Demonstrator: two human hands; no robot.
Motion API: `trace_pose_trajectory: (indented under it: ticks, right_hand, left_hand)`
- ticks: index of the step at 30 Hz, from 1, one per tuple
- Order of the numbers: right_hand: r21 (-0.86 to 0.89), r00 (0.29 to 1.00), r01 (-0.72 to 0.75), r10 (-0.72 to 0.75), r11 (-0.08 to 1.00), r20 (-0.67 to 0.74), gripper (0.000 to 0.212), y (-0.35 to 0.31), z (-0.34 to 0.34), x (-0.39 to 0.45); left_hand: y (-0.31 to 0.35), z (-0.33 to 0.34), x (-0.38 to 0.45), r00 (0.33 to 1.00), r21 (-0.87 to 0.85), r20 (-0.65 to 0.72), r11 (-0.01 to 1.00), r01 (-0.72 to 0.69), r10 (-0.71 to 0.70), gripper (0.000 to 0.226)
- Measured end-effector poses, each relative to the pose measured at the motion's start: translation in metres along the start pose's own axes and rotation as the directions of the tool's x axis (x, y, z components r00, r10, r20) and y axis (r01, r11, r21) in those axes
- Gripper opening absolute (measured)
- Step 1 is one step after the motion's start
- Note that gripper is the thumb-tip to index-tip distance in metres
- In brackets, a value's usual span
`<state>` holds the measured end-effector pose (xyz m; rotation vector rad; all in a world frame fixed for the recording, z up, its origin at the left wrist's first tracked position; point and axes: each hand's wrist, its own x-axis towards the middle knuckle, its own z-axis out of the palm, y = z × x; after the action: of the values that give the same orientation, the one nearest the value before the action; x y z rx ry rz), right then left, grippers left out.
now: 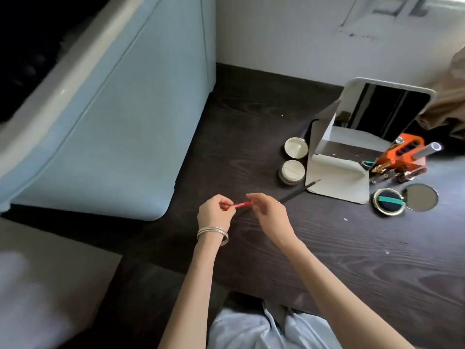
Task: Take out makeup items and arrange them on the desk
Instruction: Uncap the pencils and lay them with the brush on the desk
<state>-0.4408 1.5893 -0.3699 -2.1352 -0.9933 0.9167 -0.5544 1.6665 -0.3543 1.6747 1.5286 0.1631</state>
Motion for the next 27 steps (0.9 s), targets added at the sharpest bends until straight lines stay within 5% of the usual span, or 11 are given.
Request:
trace_pose_trajectory:
  ticks: [4, 8, 12, 15, 20, 27]
  right_hand:
    - [-0.056, 0.991, -0.04, 0.033, 0.998, -0.129, 0.029, 0.029, -0.034, -0.009]
    - [-0.025, 0.982, -0.108, 0.103, 0.994, -0.156, 0.024, 0.053, -0.067, -0.021]
    - [0.315, 0.973, -0.133, 0.183, 0.94, -0.137, 0.012, 0.066, -0.104, -0.042]
    - [0.399, 0.956, -0.119, 0.213, 0.909, -0.201, 0.005, 0.073, -0.122, -0.052]
    - [0.382, 0.925, -0.174, 0.284, 0.907, -0.253, 0.019, 0.086, -0.14, -0.05]
    - [0.507, 0.873, -0.135, 0.345, 0.851, -0.346, 0.026, 0.096, -0.156, -0.052]
  left_hand:
    - [0.042, 0.008, -0.01, 0.974, -0.071, 0.051, 0.974, -0.217, 0.221, 0.007]
    - [0.076, 0.032, -0.014, 0.967, -0.288, 0.16, 0.947, -0.144, 0.196, 0.006]
    - [0.094, 0.062, -0.013, 0.963, 0.037, 0.17, 0.975, -0.218, 0.209, 0.015]
    - [0.105, 0.082, -0.02, 0.942, 0.259, 0.242, 0.92, -0.295, 0.234, 0.021]
    - [0.126, 0.116, -0.051, 0.728, 0.227, 0.513, 0.746, -0.626, 0.455, 0.018]
    - [0.145, 0.143, -0.081, 0.823, 0.16, 0.386, 0.848, -0.505, 0.417, 0.02]
